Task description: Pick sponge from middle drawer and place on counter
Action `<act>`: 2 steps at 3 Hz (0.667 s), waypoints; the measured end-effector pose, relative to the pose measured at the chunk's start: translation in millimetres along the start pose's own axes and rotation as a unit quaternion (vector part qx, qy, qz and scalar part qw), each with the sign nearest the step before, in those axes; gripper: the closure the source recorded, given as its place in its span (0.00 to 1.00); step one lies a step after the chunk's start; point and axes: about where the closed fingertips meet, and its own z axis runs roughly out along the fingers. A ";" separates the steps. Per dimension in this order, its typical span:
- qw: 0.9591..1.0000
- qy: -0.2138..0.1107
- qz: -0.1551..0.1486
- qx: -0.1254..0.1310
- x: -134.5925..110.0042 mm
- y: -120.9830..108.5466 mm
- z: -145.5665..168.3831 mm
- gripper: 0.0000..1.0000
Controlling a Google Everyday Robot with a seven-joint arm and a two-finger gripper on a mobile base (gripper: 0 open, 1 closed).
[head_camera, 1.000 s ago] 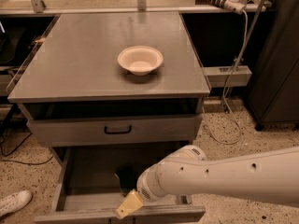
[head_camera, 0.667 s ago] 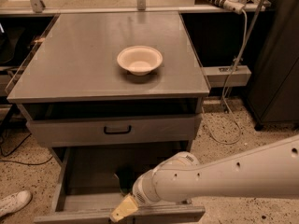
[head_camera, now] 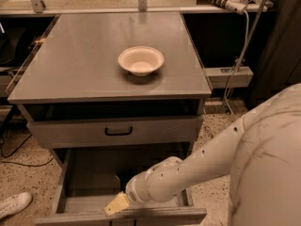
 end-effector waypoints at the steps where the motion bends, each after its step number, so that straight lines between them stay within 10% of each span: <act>1: 1.000 -0.001 -0.002 -0.002 -2.7 1.7 4.2 0.00; 2: 1.000 -0.018 0.005 -0.005 -7.6 -1.9 14.2 0.00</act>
Offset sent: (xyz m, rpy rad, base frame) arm 0.0172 0.0229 -0.0263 0.0837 -0.0315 -0.0477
